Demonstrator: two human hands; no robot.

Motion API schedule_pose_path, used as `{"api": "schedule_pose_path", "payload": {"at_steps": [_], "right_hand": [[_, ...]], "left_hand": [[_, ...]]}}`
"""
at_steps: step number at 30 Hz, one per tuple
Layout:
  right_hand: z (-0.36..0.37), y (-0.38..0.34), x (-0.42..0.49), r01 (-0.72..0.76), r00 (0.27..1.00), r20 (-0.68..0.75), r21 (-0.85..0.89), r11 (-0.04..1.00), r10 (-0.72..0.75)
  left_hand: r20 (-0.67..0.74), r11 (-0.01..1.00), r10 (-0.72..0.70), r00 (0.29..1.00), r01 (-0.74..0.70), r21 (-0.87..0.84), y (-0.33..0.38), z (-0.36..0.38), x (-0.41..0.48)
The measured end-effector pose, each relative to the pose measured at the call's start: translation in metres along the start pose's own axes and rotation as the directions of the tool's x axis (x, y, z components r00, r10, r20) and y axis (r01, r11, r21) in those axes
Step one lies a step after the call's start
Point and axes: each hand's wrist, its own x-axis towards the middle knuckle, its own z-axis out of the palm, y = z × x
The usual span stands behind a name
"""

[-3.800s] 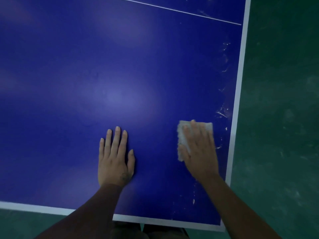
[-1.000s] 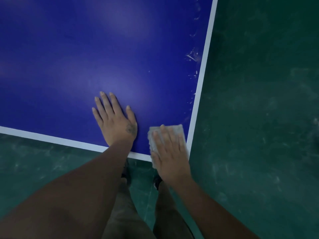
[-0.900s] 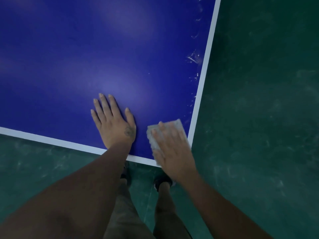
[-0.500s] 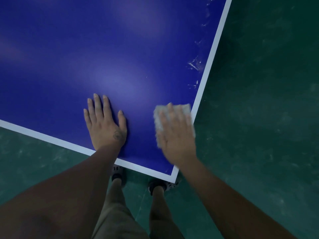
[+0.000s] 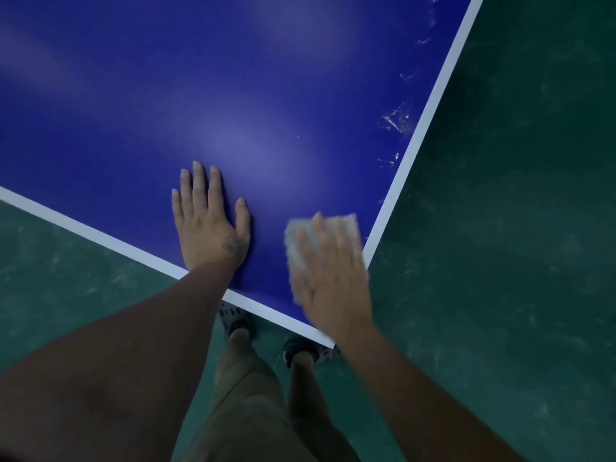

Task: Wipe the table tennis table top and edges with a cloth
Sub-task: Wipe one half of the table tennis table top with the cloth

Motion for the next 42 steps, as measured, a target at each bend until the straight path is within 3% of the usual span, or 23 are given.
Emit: {"api": "schedule_pose_path", "payload": {"at_steps": [3,5,10,14,18,21,26,28,37,42], "right_hand": [[0.005,-0.006,-0.063,0.184,0.98,0.073,0.009,0.983,-0.184],[0.003,0.017,-0.085,0.204,0.975,0.088,0.022,0.979,-0.205],[-0.012,0.074,-0.027,0.012,1.0,0.028,-0.075,0.997,-0.01],[-0.022,0.068,0.058,-0.186,0.982,-0.06,-0.092,0.978,0.181],[-0.016,0.018,0.089,-0.01,1.0,0.013,-0.112,0.994,0.011],[-0.015,0.028,0.088,0.079,0.997,0.036,-0.112,0.991,-0.075],[-0.035,0.092,0.082,-0.115,0.992,0.029,-0.136,0.984,0.12],[-0.04,0.089,0.082,-0.128,0.989,0.052,-0.169,0.977,0.138],[-0.022,-0.008,0.178,0.196,0.979,0.087,-0.132,0.972,-0.185],[-0.03,0.038,0.195,0.181,0.982,0.067,-0.107,0.978,-0.174]], "left_hand": [[0.001,1.0,-0.003,1.0,0.003,0.0,0.0,-0.001,0.001],[0.008,1.0,-0.008,1.0,0.008,0.006,0.001,-0.001,0.001],[0.036,1.0,-0.017,0.999,0.016,0.01,0.002,-0.004,0.0],[0.052,1.0,-0.027,0.998,0.027,0.013,0.003,-0.006,0.0],[0.05,1.0,-0.021,0.999,0.02,0.011,0.004,-0.006,0.001],[0.051,1.0,-0.025,0.998,0.024,0.014,0.003,-0.006,0.001],[0.054,1.0,-0.024,0.998,0.024,0.01,0.004,-0.007,0.002],[0.056,0.999,-0.029,0.998,0.028,0.02,0.004,-0.009,0.003],[0.013,0.999,-0.024,1.0,0.024,-0.032,0.002,-0.004,0.002],[0.026,0.999,-0.025,0.999,0.026,-0.039,0.003,-0.004,0.003]]}}
